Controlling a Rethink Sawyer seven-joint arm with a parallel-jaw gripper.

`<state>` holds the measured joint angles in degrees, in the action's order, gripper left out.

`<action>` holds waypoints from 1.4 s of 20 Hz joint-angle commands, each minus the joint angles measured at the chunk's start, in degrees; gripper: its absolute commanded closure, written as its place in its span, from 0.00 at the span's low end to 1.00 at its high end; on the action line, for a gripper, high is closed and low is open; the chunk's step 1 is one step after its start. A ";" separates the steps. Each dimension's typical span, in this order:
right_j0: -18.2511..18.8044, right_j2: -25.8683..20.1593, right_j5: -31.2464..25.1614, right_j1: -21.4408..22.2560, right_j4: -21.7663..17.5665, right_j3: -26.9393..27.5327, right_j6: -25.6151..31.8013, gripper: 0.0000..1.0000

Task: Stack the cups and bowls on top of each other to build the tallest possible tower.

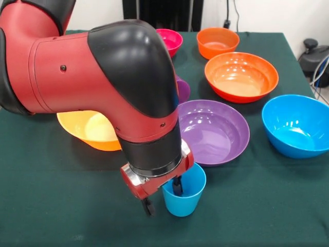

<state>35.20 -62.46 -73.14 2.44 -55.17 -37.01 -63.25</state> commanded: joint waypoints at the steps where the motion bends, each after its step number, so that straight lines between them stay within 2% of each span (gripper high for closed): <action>1: -1.58 6.72 3.35 0.23 -0.79 -2.06 8.70 0.00; 4: -2.82 6.51 2.15 0.10 -0.45 -0.14 8.67 0.00; 6: -3.05 6.84 1.00 1.23 0.41 -0.88 7.74 0.00; 14: -3.48 10.39 -3.49 7.13 3.22 -5.34 4.18 0.00; 21: -3.93 13.72 -3.73 9.68 6.86 -9.52 1.30 0.00; 28: -6.49 14.97 -7.90 12.62 9.07 -6.38 1.63 0.00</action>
<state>32.06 -52.85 -72.34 11.93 -46.34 -41.41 -63.25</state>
